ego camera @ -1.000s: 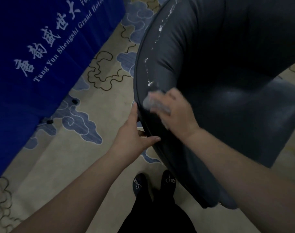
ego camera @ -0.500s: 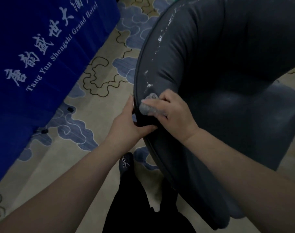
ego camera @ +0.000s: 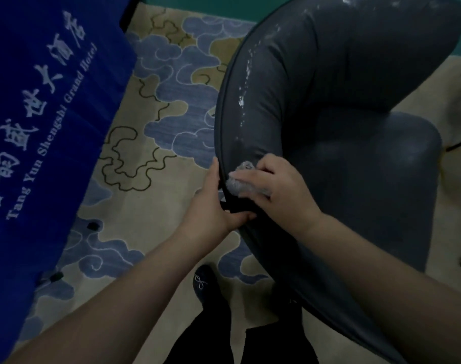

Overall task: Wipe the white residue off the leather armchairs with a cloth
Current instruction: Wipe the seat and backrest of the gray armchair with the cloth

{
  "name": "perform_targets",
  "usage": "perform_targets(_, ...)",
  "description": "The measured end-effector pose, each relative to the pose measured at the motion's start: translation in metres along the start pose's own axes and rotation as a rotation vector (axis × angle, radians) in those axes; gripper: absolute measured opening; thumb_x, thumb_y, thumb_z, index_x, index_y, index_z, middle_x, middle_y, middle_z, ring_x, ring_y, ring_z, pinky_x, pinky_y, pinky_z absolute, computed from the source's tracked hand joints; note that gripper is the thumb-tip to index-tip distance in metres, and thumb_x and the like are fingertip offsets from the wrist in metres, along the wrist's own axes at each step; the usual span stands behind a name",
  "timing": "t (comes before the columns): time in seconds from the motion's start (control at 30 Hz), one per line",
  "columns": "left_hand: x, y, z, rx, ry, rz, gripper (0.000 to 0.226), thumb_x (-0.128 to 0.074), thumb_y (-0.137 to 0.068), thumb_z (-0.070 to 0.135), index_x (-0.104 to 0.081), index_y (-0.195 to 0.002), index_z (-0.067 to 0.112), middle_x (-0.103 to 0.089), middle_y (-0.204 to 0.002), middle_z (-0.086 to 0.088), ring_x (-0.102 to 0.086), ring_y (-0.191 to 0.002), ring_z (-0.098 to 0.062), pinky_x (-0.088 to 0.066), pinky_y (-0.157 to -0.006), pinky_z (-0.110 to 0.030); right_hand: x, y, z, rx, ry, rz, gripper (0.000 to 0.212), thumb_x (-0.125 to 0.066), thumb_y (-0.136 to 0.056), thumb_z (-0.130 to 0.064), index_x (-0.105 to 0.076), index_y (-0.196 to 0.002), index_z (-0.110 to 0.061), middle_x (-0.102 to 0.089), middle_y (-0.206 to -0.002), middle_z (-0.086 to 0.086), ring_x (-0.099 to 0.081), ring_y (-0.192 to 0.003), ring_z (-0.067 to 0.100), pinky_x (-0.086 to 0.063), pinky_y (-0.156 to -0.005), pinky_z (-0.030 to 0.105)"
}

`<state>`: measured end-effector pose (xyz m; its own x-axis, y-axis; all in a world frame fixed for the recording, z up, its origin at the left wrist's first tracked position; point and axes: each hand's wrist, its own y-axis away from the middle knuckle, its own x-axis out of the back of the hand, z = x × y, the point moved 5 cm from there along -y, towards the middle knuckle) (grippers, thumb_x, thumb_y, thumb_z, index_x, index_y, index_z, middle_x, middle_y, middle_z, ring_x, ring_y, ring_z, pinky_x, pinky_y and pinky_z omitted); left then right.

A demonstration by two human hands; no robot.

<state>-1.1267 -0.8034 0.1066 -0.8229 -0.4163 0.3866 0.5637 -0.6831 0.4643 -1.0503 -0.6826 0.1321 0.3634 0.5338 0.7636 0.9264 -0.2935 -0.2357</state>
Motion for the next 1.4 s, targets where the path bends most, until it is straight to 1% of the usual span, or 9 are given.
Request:
perform_targets(0.17,0.009,-0.012,0.006,-0.049,-0.037,-0.004,0.123,-0.088,-0.066,0.027,-0.001,-0.153,0.037,-0.050,-0.138,0.006,-0.060,-0.112,-0.015,-0.053,-0.092,-0.038,0.004,-0.060,0.032,-0.245,0.103,0.190,0.030,-0.061,-0.085,-0.026,-0.071,-0.112,-0.018,-0.050,-0.089,0.015,-0.053,-0.077,0.029,-0.048,-0.072,0.040)
perform_targets(0.27,0.017,-0.027,0.010,-0.076,-0.075,-0.008,0.123,-0.087,-0.066,0.034,0.001,-0.153,0.036,-0.044,-0.145,0.009,-0.055,-0.120,-0.015,-0.050,-0.097,-0.039,0.012,-0.061,0.061,-0.544,-0.042,0.403,0.031,-0.066,-0.087,-0.026,-0.067,-0.118,-0.024,-0.047,-0.100,0.007,-0.055,-0.091,0.021,-0.046,-0.085,0.026)
perform_targets(0.43,0.025,-0.049,0.014,-0.096,-0.071,-0.014,0.123,-0.088,-0.063,0.034,-0.004,-0.153,0.033,-0.050,-0.138,0.009,-0.056,-0.117,-0.011,-0.051,-0.096,-0.036,-0.005,-0.066,0.033,-0.198,0.018,0.248,0.038,-0.071,-0.080,-0.026,-0.068,-0.117,-0.021,-0.046,-0.087,0.008,-0.049,-0.078,0.020,-0.046,-0.075,0.029)
perform_targets(0.53,0.028,-0.057,0.019,-0.104,-0.076,-0.023,0.124,-0.088,-0.063,0.036,-0.003,-0.153,0.034,-0.045,-0.143,0.013,-0.051,-0.123,-0.007,-0.048,-0.100,-0.035,0.001,-0.082,0.058,-0.310,0.005,0.319,0.033,-0.068,-0.084,-0.024,-0.067,-0.117,-0.020,-0.046,-0.090,0.009,-0.052,-0.080,0.024,-0.049,-0.077,0.037)
perform_targets(0.63,0.034,-0.064,0.027,-0.102,-0.062,-0.041,0.119,-0.087,-0.064,0.033,-0.008,-0.153,0.035,-0.043,-0.144,0.014,-0.053,-0.123,-0.008,-0.048,-0.100,-0.036,0.015,-0.084,0.080,-0.433,-0.096,0.394,0.033,-0.064,-0.088,-0.025,-0.065,-0.122,-0.024,-0.044,-0.095,0.006,-0.051,-0.083,0.016,-0.048,-0.084,0.034)
perform_targets(0.83,0.042,-0.086,0.040,-0.097,-0.148,-0.096,0.124,-0.088,-0.062,0.035,-0.004,-0.153,0.033,-0.040,-0.147,0.009,-0.047,-0.128,-0.011,-0.045,-0.103,-0.037,0.004,-0.091,0.048,-0.031,0.042,0.160,0.031,-0.063,-0.084,-0.013,-0.071,-0.114,-0.019,-0.049,-0.082,0.012,-0.049,-0.071,0.025,-0.045,-0.063,0.033)
perform_targets(1.03,0.049,-0.106,0.048,-0.101,-0.173,-0.088,0.122,-0.089,-0.060,0.037,-0.009,-0.152,0.035,-0.039,-0.146,0.015,-0.048,-0.126,-0.009,-0.046,-0.103,-0.035,0.026,-0.159,0.081,-0.251,0.191,0.207,0.032,-0.055,-0.090,-0.033,-0.067,-0.119,-0.027,-0.052,-0.094,0.010,-0.050,-0.080,0.021,-0.047,-0.068,0.038)
perform_targets(1.23,0.057,-0.133,0.060,-0.100,-0.202,-0.091,0.125,-0.088,-0.059,0.040,-0.006,-0.153,0.035,-0.039,-0.149,0.007,-0.048,-0.128,-0.016,-0.045,-0.103,-0.040,0.017,-0.112,0.057,-0.107,0.084,0.167,0.028,-0.065,-0.085,-0.017,-0.072,-0.111,-0.022,-0.056,-0.085,0.011,-0.053,-0.072,0.022,-0.044,-0.062,0.030)
perform_targets(1.4,0.061,-0.150,0.068,-0.171,-0.219,-0.108,0.111,-0.087,-0.058,0.043,-0.018,-0.145,0.048,-0.042,-0.139,0.021,-0.052,-0.119,-0.007,-0.049,-0.099,-0.036,0.035,-0.180,0.095,-0.261,0.293,0.269,0.026,-0.055,-0.091,-0.031,-0.071,-0.110,-0.025,-0.054,-0.092,0.012,-0.051,-0.081,0.027,-0.044,-0.063,0.035)
